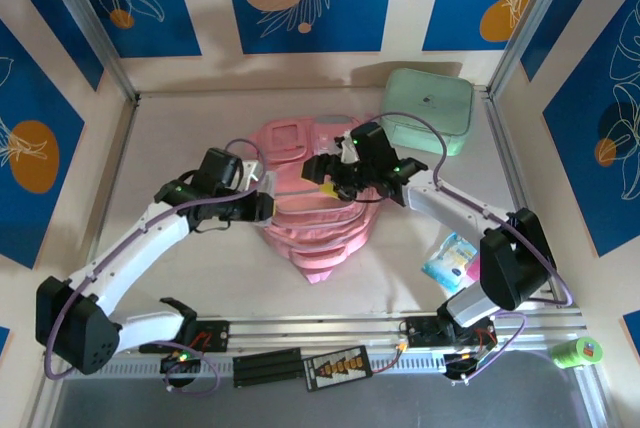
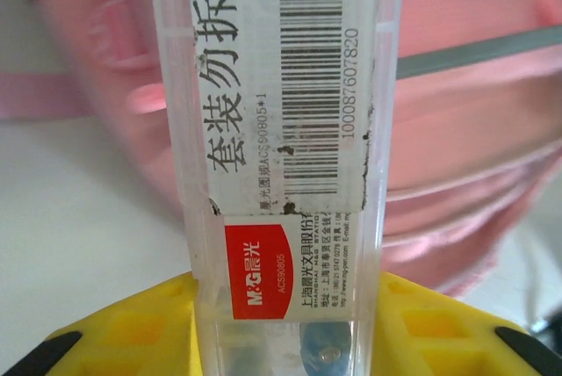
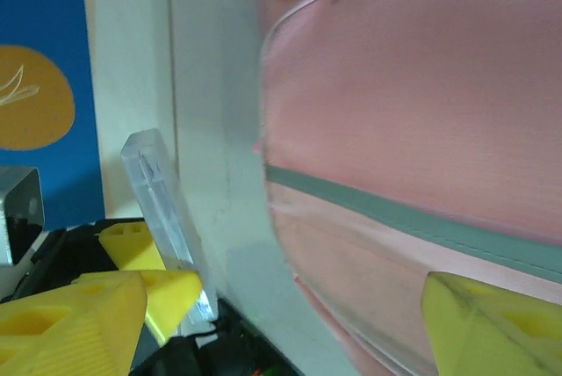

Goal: Pack books, pencil case, and school supplies into a backpack

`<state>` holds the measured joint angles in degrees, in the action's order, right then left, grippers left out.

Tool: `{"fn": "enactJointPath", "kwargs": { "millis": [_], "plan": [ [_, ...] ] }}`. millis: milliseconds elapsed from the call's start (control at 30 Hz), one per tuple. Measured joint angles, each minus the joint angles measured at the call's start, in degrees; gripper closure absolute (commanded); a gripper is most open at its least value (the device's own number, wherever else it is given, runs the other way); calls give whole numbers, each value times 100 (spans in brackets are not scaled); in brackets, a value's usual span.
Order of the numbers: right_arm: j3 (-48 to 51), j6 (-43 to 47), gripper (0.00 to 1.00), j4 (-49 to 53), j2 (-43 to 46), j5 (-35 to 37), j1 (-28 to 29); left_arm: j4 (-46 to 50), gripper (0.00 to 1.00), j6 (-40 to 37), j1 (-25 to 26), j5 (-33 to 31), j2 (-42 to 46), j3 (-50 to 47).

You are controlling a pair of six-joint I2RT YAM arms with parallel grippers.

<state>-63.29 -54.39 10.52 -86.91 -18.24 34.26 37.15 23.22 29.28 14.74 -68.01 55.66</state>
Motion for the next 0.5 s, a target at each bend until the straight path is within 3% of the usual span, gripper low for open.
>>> {"fn": "enactJointPath", "kwargs": {
  "millis": [333, 500],
  "plan": [
    [-417, 129, 34, -74, -409, -599, 98, -293, 64, -428, 289, 313, -382, 195],
    [-564, 140, 47, -94, -625, -767, 181, -391, 64, -479, 339, 433, -398, 205]
  ]
}}
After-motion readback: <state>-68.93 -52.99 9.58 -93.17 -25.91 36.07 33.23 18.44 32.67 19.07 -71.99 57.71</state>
